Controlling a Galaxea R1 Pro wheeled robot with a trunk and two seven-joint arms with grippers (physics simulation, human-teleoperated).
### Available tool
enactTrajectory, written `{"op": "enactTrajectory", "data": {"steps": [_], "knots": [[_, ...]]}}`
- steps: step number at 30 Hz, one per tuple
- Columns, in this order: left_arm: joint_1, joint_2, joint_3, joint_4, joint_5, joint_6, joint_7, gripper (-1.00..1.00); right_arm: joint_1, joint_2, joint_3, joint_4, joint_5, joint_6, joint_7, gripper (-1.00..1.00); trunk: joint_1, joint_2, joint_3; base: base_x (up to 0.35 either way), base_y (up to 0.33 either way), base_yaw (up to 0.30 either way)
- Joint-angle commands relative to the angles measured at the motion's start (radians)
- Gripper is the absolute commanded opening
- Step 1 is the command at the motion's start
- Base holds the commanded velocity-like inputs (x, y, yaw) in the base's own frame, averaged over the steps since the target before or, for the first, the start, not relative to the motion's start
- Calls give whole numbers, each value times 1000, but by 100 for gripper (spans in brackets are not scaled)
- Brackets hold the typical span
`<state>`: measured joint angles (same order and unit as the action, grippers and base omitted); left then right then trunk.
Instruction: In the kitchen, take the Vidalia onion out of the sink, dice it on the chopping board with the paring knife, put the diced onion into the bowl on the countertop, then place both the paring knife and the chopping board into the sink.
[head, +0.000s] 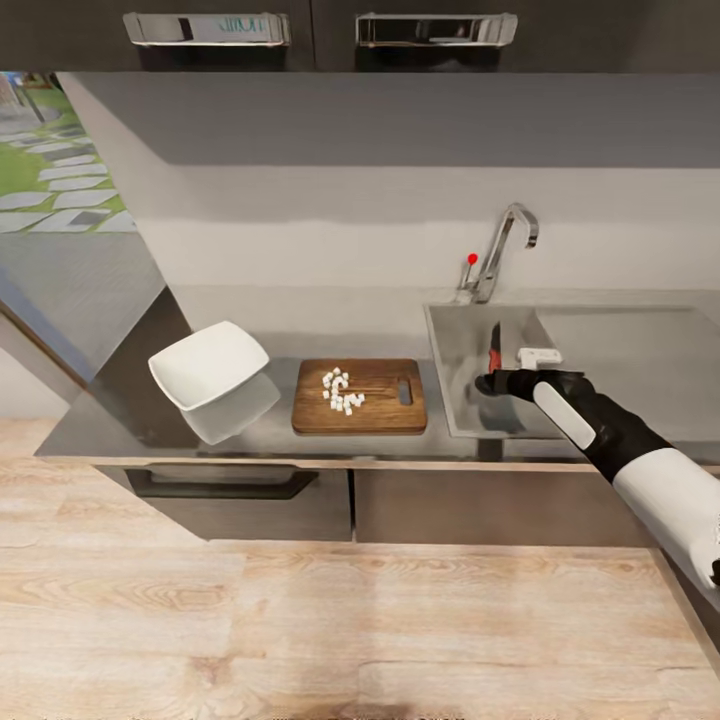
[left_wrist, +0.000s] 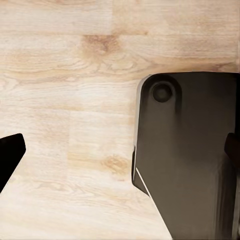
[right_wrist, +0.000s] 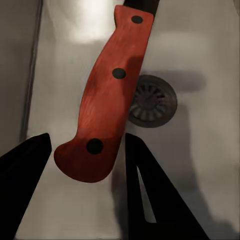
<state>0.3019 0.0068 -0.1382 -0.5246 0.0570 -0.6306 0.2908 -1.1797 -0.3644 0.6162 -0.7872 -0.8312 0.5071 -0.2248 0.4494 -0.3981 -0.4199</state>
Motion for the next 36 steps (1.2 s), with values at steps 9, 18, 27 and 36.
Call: {"op": "enactTrajectory", "data": {"steps": [9,18,27,36], "knots": [[0,1,-6,-2,6,-1,5,100,-1,10,6,46,-11,1,-4,-100,1,-2,-16,2,1,0],[0,1,-6,-2,6,-1,5,100,-1,11,7,49,-11,1,-2,-100,1,-2,-30,0,0,0],[0,1,-6,-2,6,-1,5,100,-1,21,6,51,-11,1,-2,-100,1,-2,-44,0,0,0],[0,1,-6,-2,6,-1,5,100,-1,22,6,50,-11,1,-4,-100,1,-2,-49,0,0,0]]}}
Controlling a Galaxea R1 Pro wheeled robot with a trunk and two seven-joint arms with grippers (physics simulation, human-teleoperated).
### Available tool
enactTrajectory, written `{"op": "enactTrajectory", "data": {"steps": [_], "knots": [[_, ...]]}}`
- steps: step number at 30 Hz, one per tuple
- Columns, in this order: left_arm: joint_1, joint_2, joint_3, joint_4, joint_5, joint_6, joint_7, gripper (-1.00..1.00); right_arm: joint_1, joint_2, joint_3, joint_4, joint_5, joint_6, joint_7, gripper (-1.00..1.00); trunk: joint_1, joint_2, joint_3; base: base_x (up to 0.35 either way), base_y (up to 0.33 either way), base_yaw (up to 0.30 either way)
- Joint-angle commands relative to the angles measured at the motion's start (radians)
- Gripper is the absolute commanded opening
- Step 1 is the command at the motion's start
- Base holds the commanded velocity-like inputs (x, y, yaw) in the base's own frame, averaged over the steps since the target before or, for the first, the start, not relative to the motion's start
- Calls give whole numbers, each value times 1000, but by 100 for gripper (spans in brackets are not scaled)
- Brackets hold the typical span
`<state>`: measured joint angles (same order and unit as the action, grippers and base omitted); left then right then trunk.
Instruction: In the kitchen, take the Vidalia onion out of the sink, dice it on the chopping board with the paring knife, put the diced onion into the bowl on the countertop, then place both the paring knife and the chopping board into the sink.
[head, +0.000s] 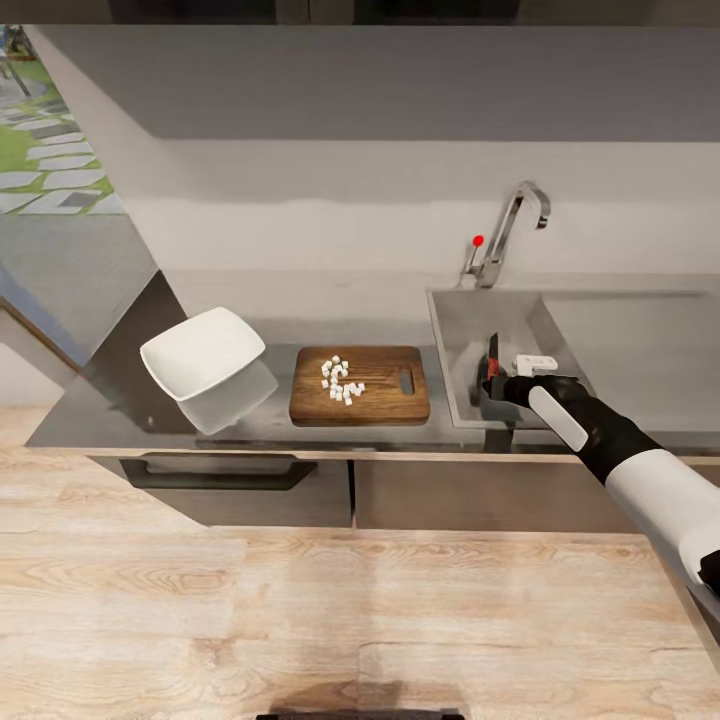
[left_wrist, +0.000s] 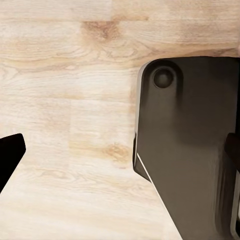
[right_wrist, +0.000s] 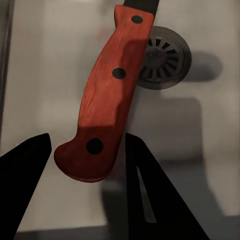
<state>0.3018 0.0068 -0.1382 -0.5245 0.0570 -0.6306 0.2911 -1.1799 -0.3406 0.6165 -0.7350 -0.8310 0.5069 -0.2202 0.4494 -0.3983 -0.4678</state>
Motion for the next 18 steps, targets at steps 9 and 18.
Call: {"op": "enactTrajectory", "data": {"steps": [9,18], "knots": [[0,1,-6,-1,6,-1,5,100,-1,-1,5,-2,-11,1,-10,100,1,-2,-1,0,0,0],[0,1,-6,0,6,0,5,100,-1,-4,2,-21,-15,8,-14,100,1,-2,-1,0,0,0]]}}
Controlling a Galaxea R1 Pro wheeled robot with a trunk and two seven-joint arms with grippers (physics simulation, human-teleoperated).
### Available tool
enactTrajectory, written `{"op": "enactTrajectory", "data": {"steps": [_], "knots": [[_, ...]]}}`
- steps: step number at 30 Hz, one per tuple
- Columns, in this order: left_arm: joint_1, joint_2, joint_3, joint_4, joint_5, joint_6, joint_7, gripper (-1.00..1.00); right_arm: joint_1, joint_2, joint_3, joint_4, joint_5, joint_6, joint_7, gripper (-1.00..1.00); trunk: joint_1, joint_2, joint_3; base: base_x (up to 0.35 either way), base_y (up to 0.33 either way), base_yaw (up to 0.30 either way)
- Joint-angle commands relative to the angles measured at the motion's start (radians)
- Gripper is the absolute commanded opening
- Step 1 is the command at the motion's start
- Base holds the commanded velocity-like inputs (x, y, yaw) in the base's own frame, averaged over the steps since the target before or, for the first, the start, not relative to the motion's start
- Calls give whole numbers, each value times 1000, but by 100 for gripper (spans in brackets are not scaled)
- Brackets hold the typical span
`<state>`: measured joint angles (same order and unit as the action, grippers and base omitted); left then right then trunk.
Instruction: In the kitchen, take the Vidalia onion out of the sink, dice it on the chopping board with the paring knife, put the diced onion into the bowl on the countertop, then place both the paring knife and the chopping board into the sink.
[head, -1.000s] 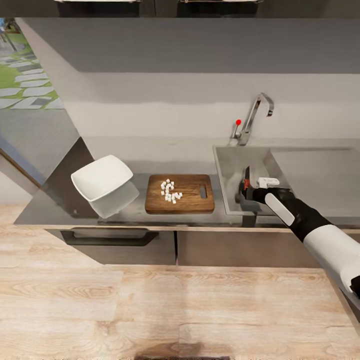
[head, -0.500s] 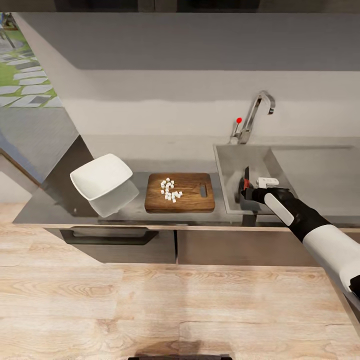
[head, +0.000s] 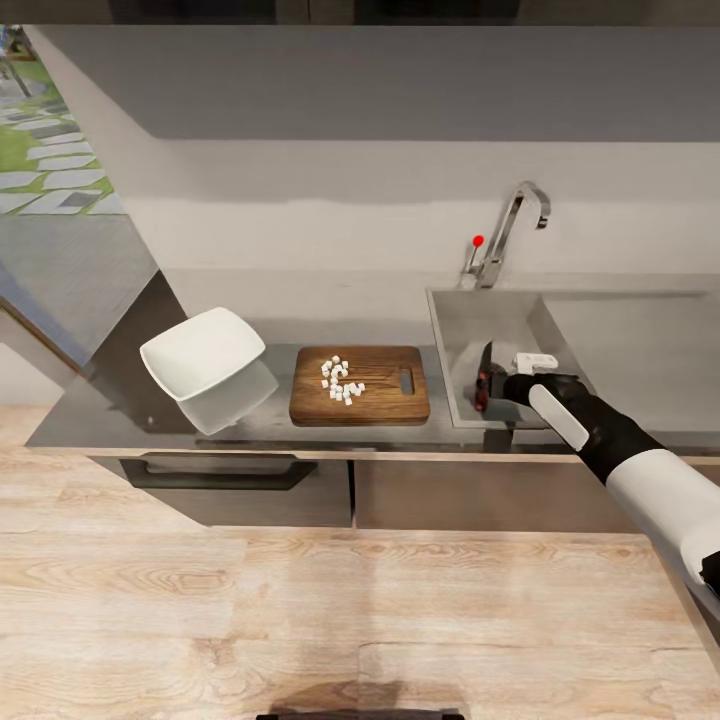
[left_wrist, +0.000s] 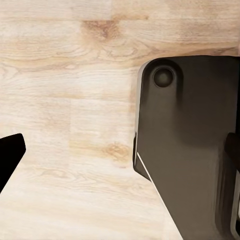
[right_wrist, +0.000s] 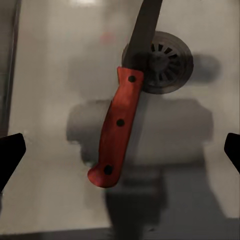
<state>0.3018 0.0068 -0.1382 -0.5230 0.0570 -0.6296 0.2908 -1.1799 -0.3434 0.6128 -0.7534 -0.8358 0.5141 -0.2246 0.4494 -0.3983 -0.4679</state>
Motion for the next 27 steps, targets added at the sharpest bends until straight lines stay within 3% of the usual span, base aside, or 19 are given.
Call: {"op": "enactTrajectory", "data": {"steps": [1,6,11,13,18,22,27], "knots": [[0,1,-6,-2,6,-1,5,100,-1,-3,4,-24,-11,15,-10,100,1,-2,-1,0,0,0],[0,1,-6,-2,6,-1,5,100,-1,-10,-21,-218,-10,175,-15,100,1,-2,-1,0,0,0],[0,1,-6,0,6,-1,5,100,-1,-11,-117,-277,-11,214,-17,100,1,-2,-1,0,0,0],[0,1,-6,1,6,-1,5,100,-1,-12,-129,-286,-10,230,-18,100,1,-2,-1,0,0,0],[0,0,-5,1,6,-1,5,100,-1,-20,-136,-332,-6,240,-22,100,1,-2,-1,0,0,0],[0,-1,-6,1,6,-1,5,100,-1,-23,-134,-368,-6,239,-98,100,1,-2,-1,0,0,0],[0,1,-6,1,6,-1,5,100,-1,-22,-134,-375,-6,239,-119,100,1,-2,-1,0,17,0]]}}
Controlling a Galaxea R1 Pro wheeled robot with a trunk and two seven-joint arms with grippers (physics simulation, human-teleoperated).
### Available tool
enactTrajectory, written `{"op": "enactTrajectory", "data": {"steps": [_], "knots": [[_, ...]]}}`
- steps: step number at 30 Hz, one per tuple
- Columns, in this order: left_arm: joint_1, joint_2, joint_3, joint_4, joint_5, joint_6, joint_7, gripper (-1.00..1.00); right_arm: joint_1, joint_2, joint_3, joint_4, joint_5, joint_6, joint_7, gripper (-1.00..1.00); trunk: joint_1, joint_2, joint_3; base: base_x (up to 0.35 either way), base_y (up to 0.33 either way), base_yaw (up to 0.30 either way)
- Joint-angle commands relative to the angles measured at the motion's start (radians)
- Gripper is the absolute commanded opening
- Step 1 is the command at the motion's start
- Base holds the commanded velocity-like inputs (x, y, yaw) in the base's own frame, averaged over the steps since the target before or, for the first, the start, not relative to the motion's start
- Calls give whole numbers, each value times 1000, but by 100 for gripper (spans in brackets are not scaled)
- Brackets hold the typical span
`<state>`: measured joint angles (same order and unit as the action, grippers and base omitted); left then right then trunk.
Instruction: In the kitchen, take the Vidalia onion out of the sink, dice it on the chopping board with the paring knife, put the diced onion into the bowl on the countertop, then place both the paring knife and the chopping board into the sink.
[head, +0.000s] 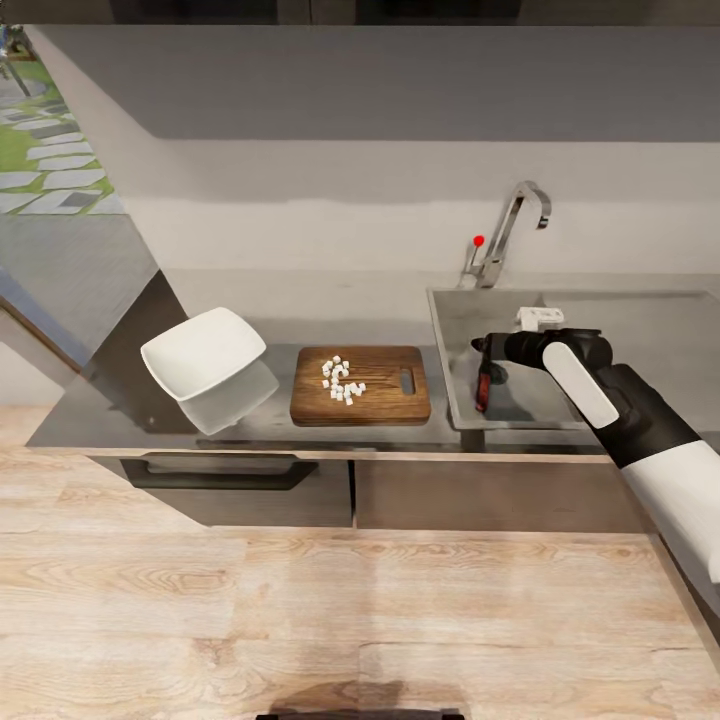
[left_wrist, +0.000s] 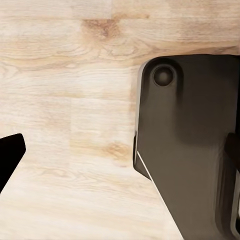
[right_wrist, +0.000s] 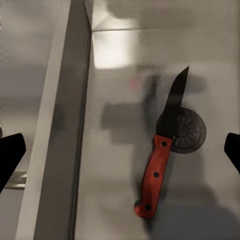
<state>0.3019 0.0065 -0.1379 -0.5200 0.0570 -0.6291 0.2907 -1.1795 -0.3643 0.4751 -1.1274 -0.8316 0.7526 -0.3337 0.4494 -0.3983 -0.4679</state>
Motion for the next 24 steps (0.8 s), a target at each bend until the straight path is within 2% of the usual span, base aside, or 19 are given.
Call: {"op": "enactTrajectory", "data": {"steps": [1,19,24], "knots": [[0,1,-6,-2,6,-1,5,100,-1,-1,3,-1,-11,1,-11,100,1,-2,-1,0,106,0],[0,0,-6,-1,6,-1,2,100,-2,-1,3,0,-11,1,-11,100,1,-2,-1,0,277,0],[0,0,-6,-1,6,-1,2,100,-2,-1,3,1,-11,0,-11,100,1,-2,-2,0,63,0]]}}
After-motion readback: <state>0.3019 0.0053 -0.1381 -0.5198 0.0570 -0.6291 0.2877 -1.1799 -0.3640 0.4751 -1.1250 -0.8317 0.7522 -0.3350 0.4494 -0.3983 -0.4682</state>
